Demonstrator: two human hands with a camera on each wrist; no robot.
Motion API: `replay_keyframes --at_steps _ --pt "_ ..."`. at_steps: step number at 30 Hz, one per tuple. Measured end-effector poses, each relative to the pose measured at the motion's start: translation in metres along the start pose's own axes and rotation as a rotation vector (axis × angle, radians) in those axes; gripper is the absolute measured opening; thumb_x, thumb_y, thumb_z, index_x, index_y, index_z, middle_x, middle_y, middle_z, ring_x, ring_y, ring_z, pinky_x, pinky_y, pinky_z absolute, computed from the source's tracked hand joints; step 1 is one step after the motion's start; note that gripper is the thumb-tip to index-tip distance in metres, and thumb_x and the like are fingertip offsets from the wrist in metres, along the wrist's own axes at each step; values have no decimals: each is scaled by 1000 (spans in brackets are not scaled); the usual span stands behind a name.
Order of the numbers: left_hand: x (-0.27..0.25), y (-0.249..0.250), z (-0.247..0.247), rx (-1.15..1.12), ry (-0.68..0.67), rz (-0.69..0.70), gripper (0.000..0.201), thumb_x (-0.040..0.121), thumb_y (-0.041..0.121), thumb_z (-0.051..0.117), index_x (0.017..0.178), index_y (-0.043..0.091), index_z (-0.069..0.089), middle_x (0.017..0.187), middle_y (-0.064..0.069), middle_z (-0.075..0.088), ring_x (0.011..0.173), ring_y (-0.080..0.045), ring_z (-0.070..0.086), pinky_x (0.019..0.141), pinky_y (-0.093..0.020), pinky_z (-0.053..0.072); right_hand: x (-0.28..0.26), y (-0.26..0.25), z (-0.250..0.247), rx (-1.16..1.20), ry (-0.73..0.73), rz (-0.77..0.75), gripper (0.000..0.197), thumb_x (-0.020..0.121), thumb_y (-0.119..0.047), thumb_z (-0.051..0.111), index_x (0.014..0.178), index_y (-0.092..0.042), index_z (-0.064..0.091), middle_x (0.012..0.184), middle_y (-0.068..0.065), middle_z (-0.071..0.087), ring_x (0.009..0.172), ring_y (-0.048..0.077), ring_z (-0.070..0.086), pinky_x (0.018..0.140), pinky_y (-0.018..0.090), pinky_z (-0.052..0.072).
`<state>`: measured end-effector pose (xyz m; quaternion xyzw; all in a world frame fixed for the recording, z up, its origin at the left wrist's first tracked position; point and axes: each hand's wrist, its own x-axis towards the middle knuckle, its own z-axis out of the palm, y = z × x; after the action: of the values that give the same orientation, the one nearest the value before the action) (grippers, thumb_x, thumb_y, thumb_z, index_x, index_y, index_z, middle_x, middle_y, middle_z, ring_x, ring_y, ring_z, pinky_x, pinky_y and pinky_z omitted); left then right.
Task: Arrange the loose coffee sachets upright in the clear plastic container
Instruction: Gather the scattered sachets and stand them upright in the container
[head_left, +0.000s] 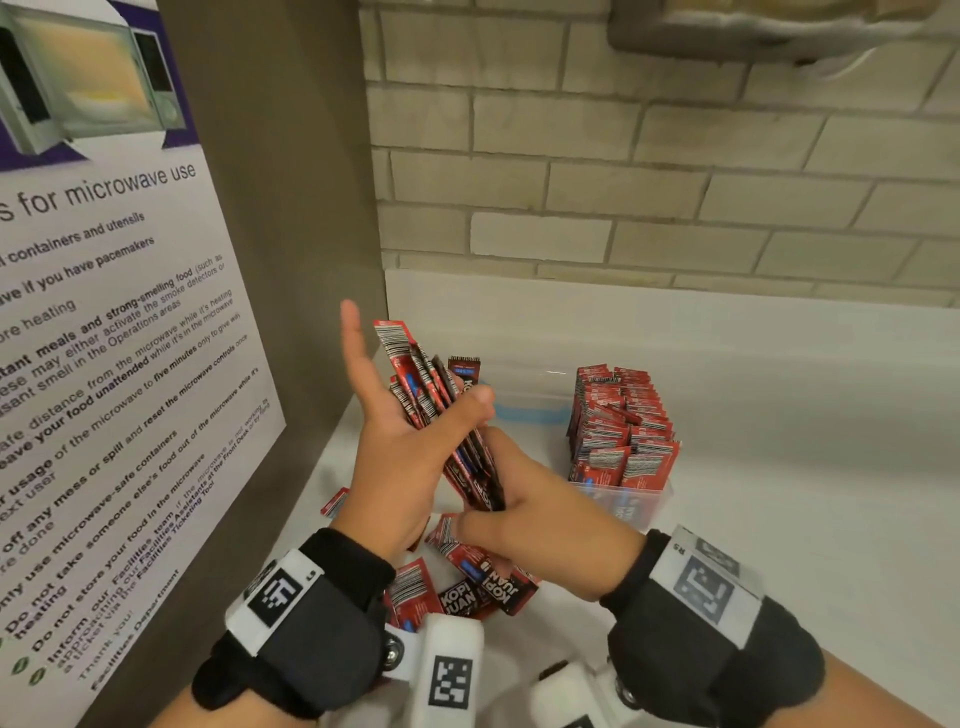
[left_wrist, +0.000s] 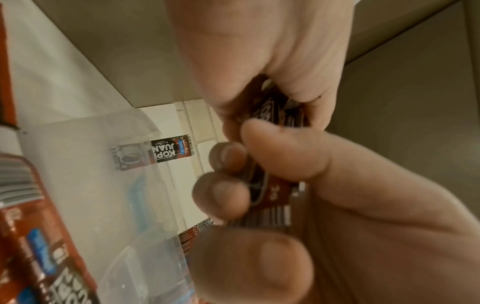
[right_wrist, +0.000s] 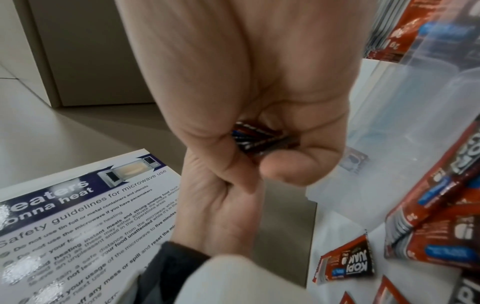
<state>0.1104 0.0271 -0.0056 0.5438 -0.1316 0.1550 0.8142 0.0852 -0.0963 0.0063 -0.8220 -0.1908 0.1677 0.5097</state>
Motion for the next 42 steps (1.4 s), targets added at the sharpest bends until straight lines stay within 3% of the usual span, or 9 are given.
replay_keyframes --at_steps 5,9,14,17,23,27,31,36,42 --pt "0 -4 0 86 -22 -45 60 70 20 82 120 38 52 105 1 65 98 -27 64 89 -42 53 1 -3 2 37 58 -34 61 84 -12 64 133 -26 31 110 -3 62 88 13 65 61 16 52" --pt "-4 -5 7 106 -17 -39 42 70 23 70 108 33 53 108 7 69 103 -22 65 93 -42 52 3 -3 4 46 88 -16 57 81 -11 66 128 -18 33 109 -4 62 99 8 62 89 30 52" --pt "-6 -5 11 35 -13 -37 41 72 19 67 109 34 54 98 5 66 84 -13 63 82 -31 54 2 -1 3 -45 110 9 42 87 -16 55 123 -16 35 100 3 61 81 12 61 69 27 53" --pt "-4 -6 15 9 19 -70 24 77 11 67 92 26 57 104 5 66 83 -16 61 82 -35 51 2 3 3 -265 174 -4 36 86 -26 55 115 -16 37 97 2 60 84 16 62 73 34 53" --pt "4 -1 18 -103 -45 -111 33 83 -6 60 94 25 58 97 -1 57 79 -14 57 78 -30 53 0 2 0 -220 248 -45 37 82 -20 61 110 -18 37 85 0 58 75 21 63 67 40 54" --pt "8 5 10 -167 -188 -207 39 75 5 64 107 26 60 107 -5 57 104 -20 55 86 -27 53 0 0 -4 33 221 18 28 86 -12 53 111 -20 41 92 12 59 70 29 65 54 39 57" --pt "2 7 4 -208 -235 -259 79 69 4 74 127 49 47 121 -16 60 114 -25 60 87 -29 53 2 0 -8 207 173 48 38 88 -5 48 122 -22 42 86 10 56 61 20 57 41 25 43" --pt "-3 5 9 -21 -223 -224 61 80 -8 62 119 37 55 114 -11 62 107 -20 66 83 -24 52 2 2 -8 79 71 25 51 88 -7 49 126 -34 29 70 -4 50 41 1 48 40 20 39" --pt "-1 9 12 -199 -86 -216 57 83 -10 54 115 37 57 98 -4 52 95 -19 55 90 -35 51 -1 8 -11 483 76 161 40 83 -12 68 116 -9 46 94 5 55 74 15 58 56 25 53"
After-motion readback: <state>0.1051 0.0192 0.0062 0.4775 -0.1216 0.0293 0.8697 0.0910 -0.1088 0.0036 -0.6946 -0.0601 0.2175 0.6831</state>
